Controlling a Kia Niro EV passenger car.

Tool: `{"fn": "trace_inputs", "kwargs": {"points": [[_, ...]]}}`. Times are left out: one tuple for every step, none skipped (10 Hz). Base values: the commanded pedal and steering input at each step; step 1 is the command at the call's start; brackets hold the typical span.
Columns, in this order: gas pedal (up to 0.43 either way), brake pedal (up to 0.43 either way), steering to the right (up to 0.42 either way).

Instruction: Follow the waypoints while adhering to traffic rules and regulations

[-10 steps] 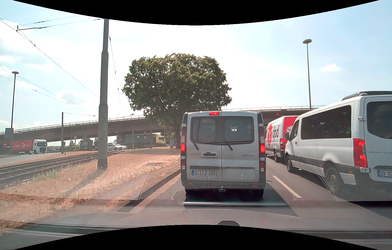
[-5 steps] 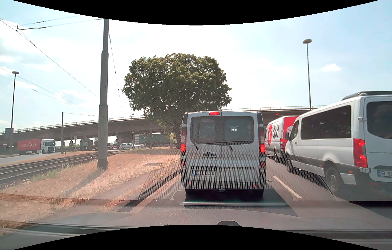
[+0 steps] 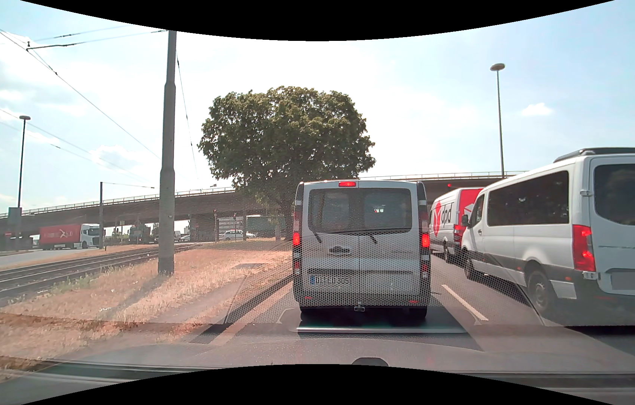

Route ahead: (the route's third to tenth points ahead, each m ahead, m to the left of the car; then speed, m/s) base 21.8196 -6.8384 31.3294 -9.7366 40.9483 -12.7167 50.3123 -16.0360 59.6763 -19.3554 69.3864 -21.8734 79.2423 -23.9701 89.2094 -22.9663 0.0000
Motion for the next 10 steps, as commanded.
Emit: {"fn": "trace_inputs", "kwargs": {"points": [[0.0,0.299,0.019],[0.0,0.299,0.019],[0.0,0.299,0.019],[0.0,0.299,0.019],[0.0,0.299,0.019],[0.0,0.299,0.019],[0.0,0.299,0.019],[0.0,0.299,0.019],[0.0,0.299,0.019],[0.0,0.299,0.019]]}}
